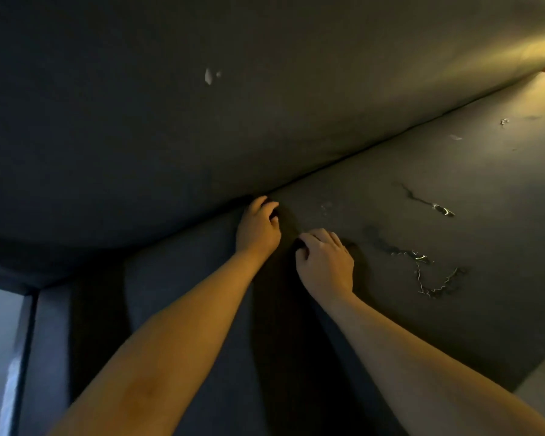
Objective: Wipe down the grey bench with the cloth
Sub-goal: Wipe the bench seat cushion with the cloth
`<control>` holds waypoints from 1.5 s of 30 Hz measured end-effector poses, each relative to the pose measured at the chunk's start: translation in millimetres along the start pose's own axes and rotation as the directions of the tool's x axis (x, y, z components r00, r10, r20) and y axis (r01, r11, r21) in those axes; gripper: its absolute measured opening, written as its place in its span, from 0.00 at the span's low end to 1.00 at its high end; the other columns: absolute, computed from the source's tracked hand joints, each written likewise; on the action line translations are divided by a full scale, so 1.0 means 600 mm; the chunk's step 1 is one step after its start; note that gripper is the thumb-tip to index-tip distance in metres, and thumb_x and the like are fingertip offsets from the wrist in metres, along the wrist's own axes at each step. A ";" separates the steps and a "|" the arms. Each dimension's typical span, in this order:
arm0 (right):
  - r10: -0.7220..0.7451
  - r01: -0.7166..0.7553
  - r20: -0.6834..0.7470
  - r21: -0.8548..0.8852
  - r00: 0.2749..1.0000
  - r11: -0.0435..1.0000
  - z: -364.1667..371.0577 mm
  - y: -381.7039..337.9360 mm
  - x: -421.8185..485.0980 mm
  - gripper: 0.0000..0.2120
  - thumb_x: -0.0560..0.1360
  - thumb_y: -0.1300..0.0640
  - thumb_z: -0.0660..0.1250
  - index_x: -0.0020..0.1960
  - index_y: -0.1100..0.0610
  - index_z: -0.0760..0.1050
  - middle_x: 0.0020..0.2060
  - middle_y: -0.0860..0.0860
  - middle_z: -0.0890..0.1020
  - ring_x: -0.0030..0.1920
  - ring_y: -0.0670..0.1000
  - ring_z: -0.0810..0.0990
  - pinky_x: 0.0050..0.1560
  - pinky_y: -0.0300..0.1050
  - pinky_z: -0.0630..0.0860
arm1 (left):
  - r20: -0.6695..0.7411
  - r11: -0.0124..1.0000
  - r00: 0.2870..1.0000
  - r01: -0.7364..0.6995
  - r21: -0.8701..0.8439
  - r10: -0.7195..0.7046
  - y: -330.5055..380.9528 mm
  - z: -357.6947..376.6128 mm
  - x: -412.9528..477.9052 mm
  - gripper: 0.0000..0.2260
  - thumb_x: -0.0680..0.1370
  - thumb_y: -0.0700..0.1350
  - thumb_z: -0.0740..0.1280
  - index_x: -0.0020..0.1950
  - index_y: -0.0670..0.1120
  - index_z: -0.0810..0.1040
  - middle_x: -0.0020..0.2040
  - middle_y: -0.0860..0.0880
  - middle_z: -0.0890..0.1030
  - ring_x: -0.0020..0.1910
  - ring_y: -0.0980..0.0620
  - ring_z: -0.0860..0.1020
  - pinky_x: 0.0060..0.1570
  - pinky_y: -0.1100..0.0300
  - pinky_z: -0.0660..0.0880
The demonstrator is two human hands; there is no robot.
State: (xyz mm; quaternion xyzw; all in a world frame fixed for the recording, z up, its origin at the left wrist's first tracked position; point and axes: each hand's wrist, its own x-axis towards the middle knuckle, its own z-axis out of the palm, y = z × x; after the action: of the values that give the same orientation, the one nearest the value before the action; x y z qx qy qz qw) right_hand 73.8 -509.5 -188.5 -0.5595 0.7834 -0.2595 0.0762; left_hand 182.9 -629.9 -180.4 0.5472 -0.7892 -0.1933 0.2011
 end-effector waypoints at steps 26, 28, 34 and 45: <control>0.053 -0.053 -0.001 -0.053 0.999 0.997 0.000 -0.009 -0.008 0.18 0.82 0.50 0.61 0.70 0.51 0.75 0.70 0.47 0.74 0.72 0.50 0.70 0.64 0.51 0.75 | 0.062 0.987 0.985 -0.162 -0.012 0.162 0.021 0.017 -0.026 0.19 0.84 0.46 0.59 0.75 0.51 0.71 0.80 0.52 0.63 0.78 0.52 0.62 0.74 0.53 0.63; 0.050 -0.049 0.003 -0.047 0.999 0.998 0.002 -0.006 -0.010 0.18 0.82 0.50 0.61 0.71 0.50 0.75 0.70 0.47 0.74 0.72 0.49 0.70 0.64 0.50 0.75 | 0.066 0.988 0.986 -0.155 -0.003 0.155 0.018 0.017 -0.024 0.19 0.85 0.45 0.58 0.76 0.50 0.70 0.80 0.52 0.61 0.79 0.52 0.60 0.75 0.54 0.62; 0.051 -0.051 -0.009 -0.027 0.999 0.998 0.005 -0.006 -0.006 0.18 0.82 0.49 0.61 0.71 0.49 0.75 0.69 0.46 0.75 0.71 0.48 0.71 0.64 0.49 0.74 | -0.003 0.999 1.000 0.016 0.032 -0.016 -0.008 -0.005 0.015 0.19 0.86 0.46 0.57 0.77 0.50 0.68 0.81 0.50 0.59 0.78 0.49 0.61 0.73 0.51 0.66; 0.118 -0.114 -0.065 0.068 0.991 0.991 0.001 -0.010 -0.015 0.16 0.80 0.57 0.65 0.68 0.56 0.76 0.66 0.51 0.76 0.69 0.53 0.71 0.62 0.51 0.75 | 0.103 0.970 0.965 -0.242 -0.020 0.243 0.028 0.021 -0.045 0.18 0.84 0.48 0.61 0.74 0.53 0.73 0.78 0.54 0.66 0.75 0.53 0.66 0.73 0.52 0.66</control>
State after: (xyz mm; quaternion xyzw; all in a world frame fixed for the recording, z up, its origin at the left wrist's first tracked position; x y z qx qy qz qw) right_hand 82.5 -502.7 -187.6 -0.5011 0.8081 -0.2987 0.0819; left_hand 171.7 -597.8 -185.2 0.4349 -0.8589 -0.1986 0.1837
